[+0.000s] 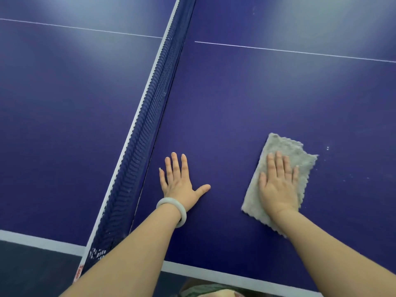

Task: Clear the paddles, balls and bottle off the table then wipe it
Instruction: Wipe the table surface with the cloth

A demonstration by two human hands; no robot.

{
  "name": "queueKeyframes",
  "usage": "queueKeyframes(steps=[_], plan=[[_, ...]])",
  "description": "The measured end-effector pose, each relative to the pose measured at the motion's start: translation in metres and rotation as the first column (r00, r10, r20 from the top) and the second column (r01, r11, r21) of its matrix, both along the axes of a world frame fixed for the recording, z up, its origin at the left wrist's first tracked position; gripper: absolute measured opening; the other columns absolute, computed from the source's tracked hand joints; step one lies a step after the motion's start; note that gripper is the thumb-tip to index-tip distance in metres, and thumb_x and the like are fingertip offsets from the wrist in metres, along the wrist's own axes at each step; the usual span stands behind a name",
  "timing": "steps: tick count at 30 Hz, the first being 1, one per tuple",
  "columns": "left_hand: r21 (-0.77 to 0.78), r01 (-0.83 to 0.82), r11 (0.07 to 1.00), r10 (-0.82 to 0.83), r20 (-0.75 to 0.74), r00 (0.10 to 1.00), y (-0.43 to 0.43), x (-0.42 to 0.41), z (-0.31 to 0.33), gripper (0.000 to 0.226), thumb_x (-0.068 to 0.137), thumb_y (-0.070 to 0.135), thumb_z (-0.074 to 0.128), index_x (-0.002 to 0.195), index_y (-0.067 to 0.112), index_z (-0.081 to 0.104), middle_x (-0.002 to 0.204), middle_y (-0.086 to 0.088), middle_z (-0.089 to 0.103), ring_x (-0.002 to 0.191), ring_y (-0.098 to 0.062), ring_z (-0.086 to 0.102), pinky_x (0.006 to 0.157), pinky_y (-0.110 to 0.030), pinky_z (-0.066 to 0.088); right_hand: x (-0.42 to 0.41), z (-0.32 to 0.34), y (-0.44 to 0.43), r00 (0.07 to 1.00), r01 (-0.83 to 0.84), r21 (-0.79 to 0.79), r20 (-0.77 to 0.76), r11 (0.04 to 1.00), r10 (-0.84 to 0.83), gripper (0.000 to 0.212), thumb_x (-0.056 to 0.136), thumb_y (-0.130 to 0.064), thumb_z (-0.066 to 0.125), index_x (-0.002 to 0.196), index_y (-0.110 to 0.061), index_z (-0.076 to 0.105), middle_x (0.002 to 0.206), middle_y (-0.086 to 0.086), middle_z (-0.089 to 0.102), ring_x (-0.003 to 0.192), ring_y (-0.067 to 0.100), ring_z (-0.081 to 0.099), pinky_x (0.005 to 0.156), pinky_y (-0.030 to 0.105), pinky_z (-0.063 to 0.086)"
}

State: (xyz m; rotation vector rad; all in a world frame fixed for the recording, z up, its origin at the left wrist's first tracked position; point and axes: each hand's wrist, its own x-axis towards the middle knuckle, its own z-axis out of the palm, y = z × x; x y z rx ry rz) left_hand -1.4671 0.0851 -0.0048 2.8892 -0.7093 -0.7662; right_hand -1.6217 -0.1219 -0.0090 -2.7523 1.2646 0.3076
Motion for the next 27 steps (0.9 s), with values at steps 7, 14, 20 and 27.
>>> queueKeyframes(steps=[7, 14, 20, 27], plan=[[-0.026, 0.021, 0.999, -0.020, 0.029, 0.999, 0.003, 0.001, -0.005, 0.112, 0.078, 0.084, 0.034, 0.140, 0.025, -0.039, 0.148, -0.001, -0.047, 0.135, -0.020, -0.044, 0.112, -0.044, -0.024, 0.018, -0.001, 0.103, 0.963, -0.260, 0.029, 0.073, 0.965, 0.258, 0.063, 0.100, -0.038, 0.013, 0.156, -0.014, -0.004, 0.164, 0.009, -0.011, 0.151, 0.026, -0.013, 0.121, 0.051, -0.003], [-0.002, 0.016, 1.000, -0.016, 0.035, 0.999, 0.000, -0.002, 0.000, 0.113, 0.079, 0.083, 0.036, 0.148, 0.023, -0.029, 0.155, -0.003, -0.038, 0.142, -0.023, -0.036, 0.116, -0.046, -0.019, -0.073, 0.001, 0.028, 0.958, -0.284, -0.004, 0.030, 0.959, 0.284, 0.063, 0.097, -0.039, 0.016, 0.157, -0.019, 0.008, 0.165, 0.001, 0.005, 0.152, 0.018, -0.001, 0.122, 0.046, 0.005], [0.001, 0.071, 0.997, -0.070, 0.198, 0.978, -0.024, -0.033, 0.023, 0.096, 0.091, 0.064, 0.045, 0.155, 0.019, -0.011, 0.160, -0.010, -0.025, 0.148, -0.029, -0.022, 0.121, -0.047, -0.008, -0.051, 0.003, 0.030, 0.999, -0.048, 0.031, -0.010, 0.998, 0.048, 0.071, 0.086, -0.028, 0.001, 0.155, -0.011, -0.006, 0.163, 0.010, -0.014, 0.150, 0.028, -0.017, 0.120, 0.050, -0.013], [-0.194, 0.038, 0.980, -0.037, 0.006, 0.999, -0.078, -0.140, 0.025, 0.075, 0.101, 0.045, 0.037, 0.156, 0.020, -0.007, 0.161, -0.007, -0.022, 0.148, -0.022, -0.021, 0.122, -0.041, -0.010, -0.131, 0.009, 0.065, 0.917, -0.389, 0.073, 0.129, 0.918, 0.378, 0.063, 0.096, -0.029, 0.026, 0.156, -0.009, 0.018, 0.164, 0.010, 0.007, 0.152, 0.027, 0.003, 0.119, 0.049, 0.011]])
